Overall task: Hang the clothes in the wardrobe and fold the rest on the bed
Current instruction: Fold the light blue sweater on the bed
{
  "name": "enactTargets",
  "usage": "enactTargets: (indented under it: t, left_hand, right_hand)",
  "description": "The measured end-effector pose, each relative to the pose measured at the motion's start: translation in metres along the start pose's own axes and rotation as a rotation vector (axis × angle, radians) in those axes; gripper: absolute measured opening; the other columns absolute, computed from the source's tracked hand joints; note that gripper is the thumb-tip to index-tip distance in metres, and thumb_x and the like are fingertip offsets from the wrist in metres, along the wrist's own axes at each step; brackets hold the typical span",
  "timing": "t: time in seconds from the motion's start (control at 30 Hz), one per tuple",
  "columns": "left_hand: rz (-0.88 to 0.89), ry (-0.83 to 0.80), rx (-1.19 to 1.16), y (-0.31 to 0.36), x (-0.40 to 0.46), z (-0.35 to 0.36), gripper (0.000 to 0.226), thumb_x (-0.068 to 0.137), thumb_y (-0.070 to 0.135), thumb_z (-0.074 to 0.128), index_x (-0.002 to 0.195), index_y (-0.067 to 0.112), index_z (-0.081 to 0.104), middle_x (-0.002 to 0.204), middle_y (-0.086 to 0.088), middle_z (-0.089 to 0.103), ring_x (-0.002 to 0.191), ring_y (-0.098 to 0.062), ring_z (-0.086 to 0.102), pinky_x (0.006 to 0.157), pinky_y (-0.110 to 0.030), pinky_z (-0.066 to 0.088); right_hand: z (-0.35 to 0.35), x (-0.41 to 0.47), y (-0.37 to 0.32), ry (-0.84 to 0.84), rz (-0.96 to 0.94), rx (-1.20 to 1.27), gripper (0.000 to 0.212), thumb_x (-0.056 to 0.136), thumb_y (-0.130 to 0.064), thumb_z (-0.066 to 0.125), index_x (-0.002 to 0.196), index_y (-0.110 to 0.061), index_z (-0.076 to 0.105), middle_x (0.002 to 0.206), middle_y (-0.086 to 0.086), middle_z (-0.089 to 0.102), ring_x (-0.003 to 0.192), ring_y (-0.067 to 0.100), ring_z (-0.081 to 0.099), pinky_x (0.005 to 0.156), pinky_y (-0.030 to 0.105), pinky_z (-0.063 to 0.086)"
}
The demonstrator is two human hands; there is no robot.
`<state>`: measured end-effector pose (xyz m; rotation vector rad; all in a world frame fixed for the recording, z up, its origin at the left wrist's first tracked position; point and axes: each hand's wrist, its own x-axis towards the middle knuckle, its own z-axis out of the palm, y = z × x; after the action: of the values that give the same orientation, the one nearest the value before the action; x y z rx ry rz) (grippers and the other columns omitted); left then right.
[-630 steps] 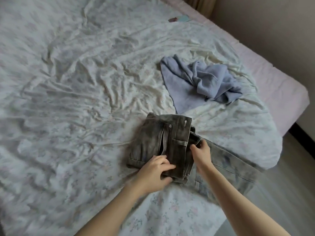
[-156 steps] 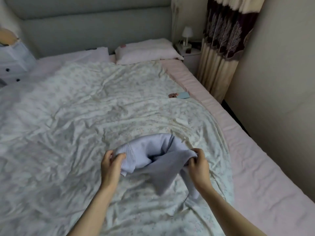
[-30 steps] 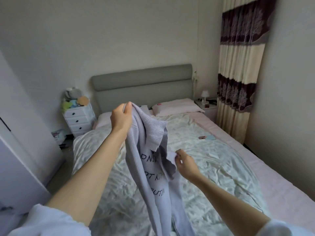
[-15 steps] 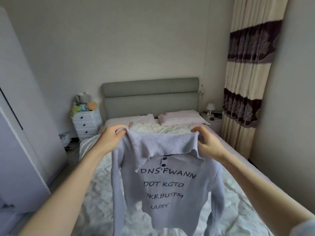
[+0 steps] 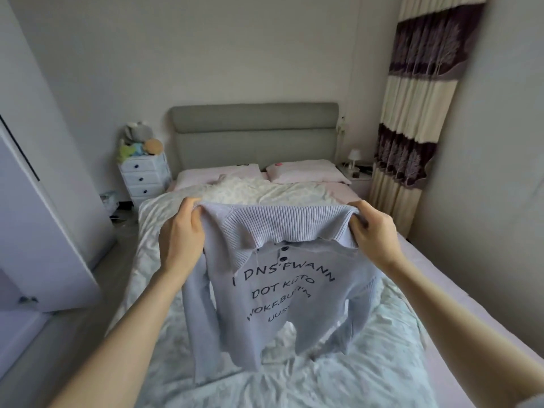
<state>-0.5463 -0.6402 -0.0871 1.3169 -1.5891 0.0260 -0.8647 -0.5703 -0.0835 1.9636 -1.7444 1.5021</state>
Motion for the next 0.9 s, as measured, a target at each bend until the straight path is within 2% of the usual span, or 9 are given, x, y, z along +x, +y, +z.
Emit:
enactTargets:
  t: [0.07, 0.17, 0.27, 0.4, 0.53, 0.63, 0.73, 0.8, 0.9]
  left_hand:
    - [0.057, 0.019, 0.035, 0.007, -0.017, -0.017, 0.02, 0.098, 0.013, 0.044, 0.11, 0.011, 0.059, 0.087, -0.018, 0.067, 0.077, -0.041, 0.061, 0.063, -0.036, 0.041]
    - [0.078, 0.013, 0.02, 0.023, -0.05, -0.043, 0.016, 0.097, 0.011, 0.046, 0.105, 0.009, 0.06, 0.085, -0.018, 0.067, 0.078, -0.041, 0.06, 0.063, -0.035, 0.04]
    - [0.085, 0.025, 0.025, 0.037, -0.088, -0.064, 0.014, 0.095, 0.008, 0.048, 0.1, 0.006, 0.061, 0.084, -0.015, 0.068, 0.077, -0.04, 0.06, 0.064, -0.03, 0.036]
    - [0.101, 0.021, 0.041, 0.055, -0.129, -0.085, 0.012, 0.093, 0.005, 0.051, 0.094, 0.003, 0.062, 0.07, -0.011, 0.061, 0.066, -0.038, 0.058, 0.062, -0.029, 0.034]
    - [0.117, 0.016, 0.0, 0.052, -0.146, -0.095, 0.017, 0.089, 0.016, 0.05, 0.089, 0.006, 0.063, 0.078, -0.007, 0.068, 0.069, -0.033, 0.062, 0.06, -0.026, 0.035]
    - [0.09, 0.003, 0.009, 0.037, -0.15, -0.086, 0.02, 0.087, 0.02, 0.049, 0.085, 0.006, 0.063, 0.075, -0.007, 0.068, 0.067, -0.031, 0.062, 0.059, -0.026, 0.036]
    - [-0.01, -0.076, 0.028, 0.009, -0.155, -0.06, 0.011, 0.089, 0.013, 0.056, 0.086, 0.007, 0.064, 0.077, -0.009, 0.069, 0.07, -0.033, 0.063, 0.062, -0.028, 0.039]
    - [-0.103, -0.142, 0.036, -0.021, -0.155, -0.033, 0.007, 0.089, 0.009, 0.058, 0.085, 0.008, 0.064, 0.078, -0.007, 0.069, 0.072, -0.03, 0.063, 0.061, -0.028, 0.038]
    - [-0.27, -0.268, 0.037, -0.072, -0.148, 0.016, 0.011, 0.091, 0.014, 0.055, 0.082, 0.011, 0.061, 0.076, -0.004, 0.067, 0.07, -0.025, 0.059, 0.061, -0.033, 0.039]
  right_hand:
    - [-0.013, -0.013, -0.007, 0.031, -0.04, 0.007, 0.024, 0.082, 0.006, 0.057, 0.073, -0.015, 0.053, 0.055, -0.02, 0.039, 0.05, 0.015, 0.041, 0.049, 0.026, 0.03]
    - [-0.035, -0.038, -0.017, 0.058, -0.075, 0.032, 0.042, 0.082, 0.006, 0.059, 0.066, -0.027, 0.039, 0.051, -0.017, 0.031, 0.048, 0.016, 0.035, 0.048, 0.029, 0.03]
    - [-0.056, -0.068, -0.025, 0.061, -0.144, 0.044, 0.027, 0.082, 0.005, 0.058, 0.066, -0.016, 0.051, 0.053, -0.019, 0.027, 0.048, 0.014, 0.032, 0.046, 0.03, 0.033]
    - [-0.088, -0.097, -0.037, 0.071, -0.192, 0.056, 0.031, 0.084, -0.014, 0.049, 0.059, -0.018, 0.032, 0.05, -0.011, 0.025, 0.045, 0.014, 0.026, 0.044, 0.028, 0.027]
    - [-0.096, -0.112, -0.04, 0.078, -0.197, 0.063, 0.042, 0.081, -0.001, 0.059, 0.055, -0.015, 0.029, 0.048, -0.003, 0.027, 0.043, 0.016, 0.027, 0.042, 0.031, 0.03]
    - [-0.084, -0.117, -0.036, 0.045, -0.188, 0.044, 0.038, 0.081, -0.008, 0.056, 0.056, -0.017, 0.029, 0.049, -0.006, 0.026, 0.043, 0.016, 0.027, 0.042, 0.03, 0.029]
    - [-0.053, -0.119, -0.018, -0.024, -0.138, 0.033, 0.037, 0.083, -0.008, 0.059, 0.058, -0.018, 0.033, 0.049, -0.009, 0.027, 0.044, 0.017, 0.03, 0.044, 0.029, 0.031]
    - [-0.017, -0.117, 0.004, -0.1, -0.076, 0.021, 0.04, 0.082, -0.005, 0.065, 0.059, -0.02, 0.036, 0.048, -0.011, 0.031, 0.043, 0.017, 0.034, 0.045, 0.029, 0.033]
    - [0.047, -0.107, 0.041, -0.227, 0.002, -0.042, 0.039, 0.082, -0.009, 0.069, 0.059, -0.023, 0.04, 0.044, -0.014, 0.032, 0.041, 0.014, 0.037, 0.042, 0.021, 0.026]
